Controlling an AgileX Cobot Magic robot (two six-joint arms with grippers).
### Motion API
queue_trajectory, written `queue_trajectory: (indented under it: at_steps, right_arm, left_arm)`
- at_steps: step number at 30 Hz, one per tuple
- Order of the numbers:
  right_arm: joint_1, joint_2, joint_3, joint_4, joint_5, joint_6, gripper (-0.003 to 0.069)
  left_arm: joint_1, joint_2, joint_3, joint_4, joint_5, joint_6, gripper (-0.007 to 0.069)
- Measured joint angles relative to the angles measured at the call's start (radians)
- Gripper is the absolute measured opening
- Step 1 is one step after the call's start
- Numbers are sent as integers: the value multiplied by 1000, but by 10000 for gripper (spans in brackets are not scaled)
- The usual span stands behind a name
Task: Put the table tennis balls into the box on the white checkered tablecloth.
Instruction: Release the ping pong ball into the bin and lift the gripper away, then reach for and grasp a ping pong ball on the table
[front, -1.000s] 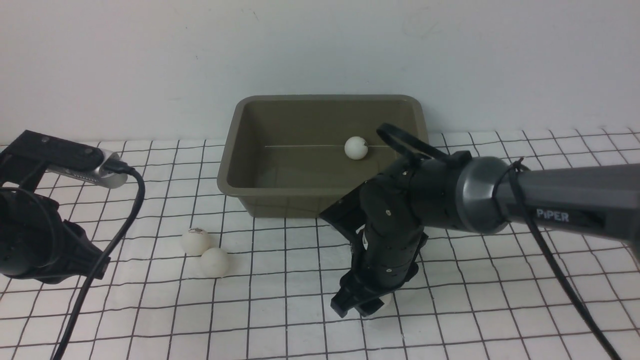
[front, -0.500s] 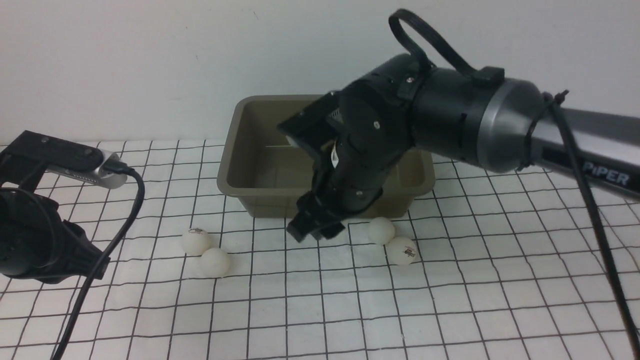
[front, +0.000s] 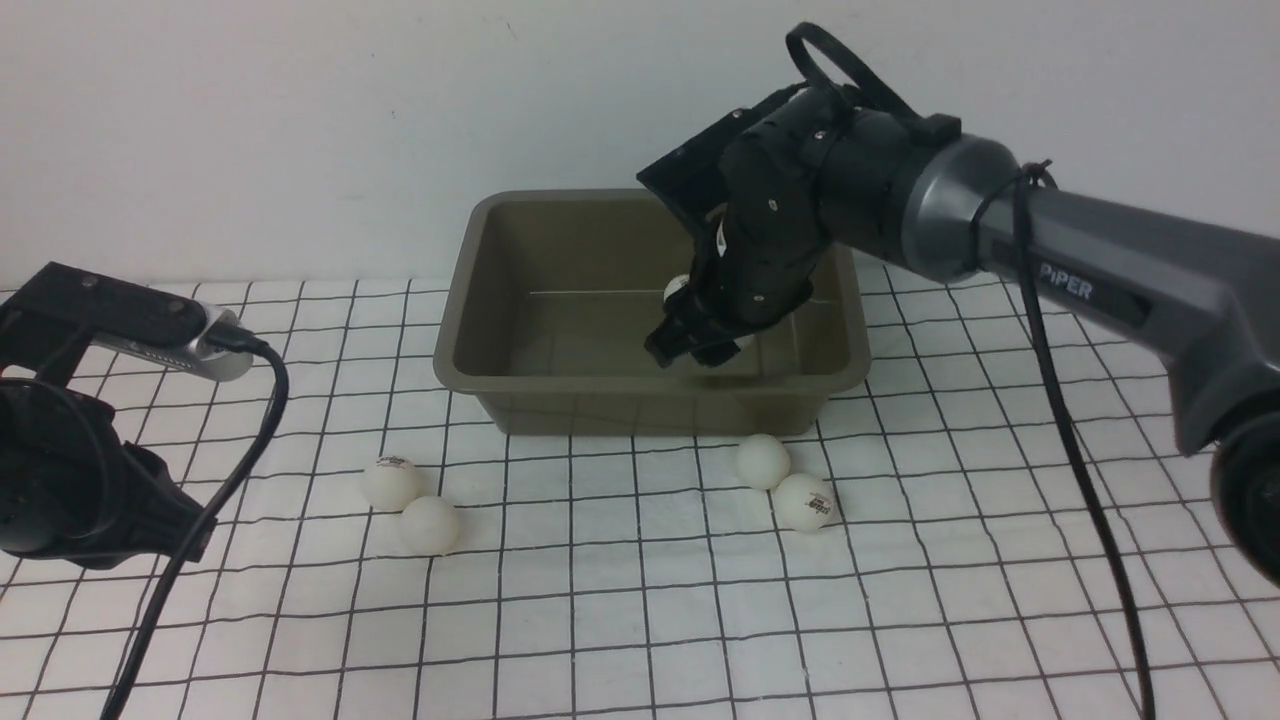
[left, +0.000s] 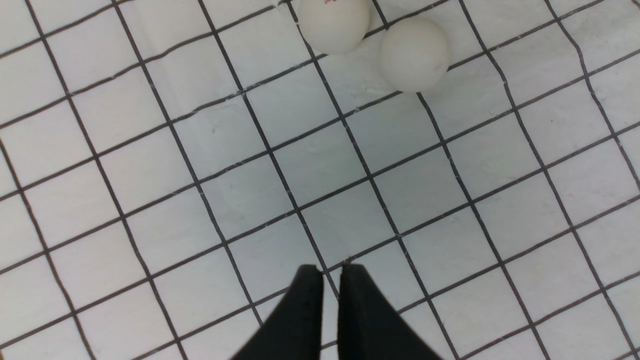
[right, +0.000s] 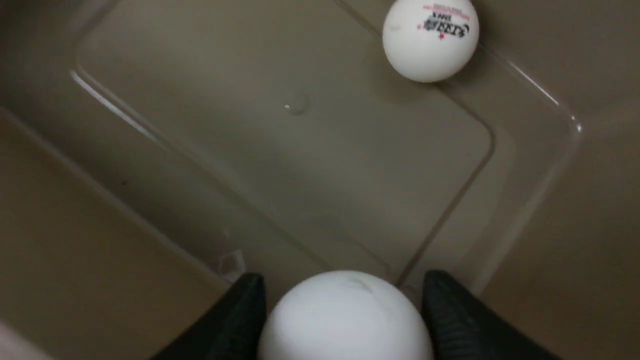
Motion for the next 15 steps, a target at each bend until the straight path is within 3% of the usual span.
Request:
queue_trajectory:
  at_steps: [7,15]
  right_arm:
    - [-10,8,-59,24,29,0,495]
    - [-10,2,-245,31,268,0,498]
  left_arm:
    - [0,0,0,1,1,0,31]
    - [0,0,0,1,19,0,31]
